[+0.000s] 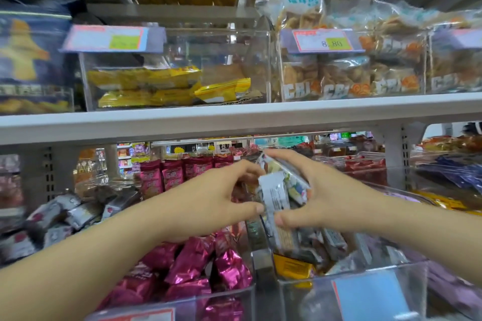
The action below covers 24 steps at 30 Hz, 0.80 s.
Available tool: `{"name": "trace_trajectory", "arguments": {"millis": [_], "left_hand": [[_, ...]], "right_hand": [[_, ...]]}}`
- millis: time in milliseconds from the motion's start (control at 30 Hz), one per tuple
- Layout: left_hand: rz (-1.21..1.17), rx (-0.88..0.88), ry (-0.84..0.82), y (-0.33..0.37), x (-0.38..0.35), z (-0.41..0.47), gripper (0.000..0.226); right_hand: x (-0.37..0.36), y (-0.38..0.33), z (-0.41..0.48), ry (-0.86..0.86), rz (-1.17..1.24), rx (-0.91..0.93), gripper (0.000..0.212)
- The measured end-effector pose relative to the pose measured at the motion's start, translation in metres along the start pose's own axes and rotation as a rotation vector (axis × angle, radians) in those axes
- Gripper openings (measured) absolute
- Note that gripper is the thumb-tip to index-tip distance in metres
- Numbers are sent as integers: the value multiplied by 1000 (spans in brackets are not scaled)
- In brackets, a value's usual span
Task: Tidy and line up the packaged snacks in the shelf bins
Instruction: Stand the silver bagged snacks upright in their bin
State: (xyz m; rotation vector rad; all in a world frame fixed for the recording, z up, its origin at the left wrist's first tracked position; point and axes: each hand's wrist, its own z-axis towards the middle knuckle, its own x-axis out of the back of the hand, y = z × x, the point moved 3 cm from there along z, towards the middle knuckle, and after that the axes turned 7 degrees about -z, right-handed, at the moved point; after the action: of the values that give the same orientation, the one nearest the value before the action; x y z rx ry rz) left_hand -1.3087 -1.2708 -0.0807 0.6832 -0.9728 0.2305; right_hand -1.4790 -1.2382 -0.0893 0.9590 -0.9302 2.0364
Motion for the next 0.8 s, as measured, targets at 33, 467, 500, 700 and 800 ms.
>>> {"name": "trace_trajectory", "arguments": {"millis": [33,467,500,700,800], "left_hand": [[-54,-11,27,2,4,-5,40],[-43,12,315,-17,75,-137,20],[-26,27,332,-22,82,-149,20],[69,112,455,-58,117,-223,26],[132,169,540,-72,132,-251,23]], "right_hand": [[3,-8,-1,21,-28,40,90],[-30,-136,17,201,-569,424,89],[-37,-148,20,200,-585,444,89],[-80,-215,48,209,-676,565,88],[-100,-242,68,196,-587,563,88]]}}
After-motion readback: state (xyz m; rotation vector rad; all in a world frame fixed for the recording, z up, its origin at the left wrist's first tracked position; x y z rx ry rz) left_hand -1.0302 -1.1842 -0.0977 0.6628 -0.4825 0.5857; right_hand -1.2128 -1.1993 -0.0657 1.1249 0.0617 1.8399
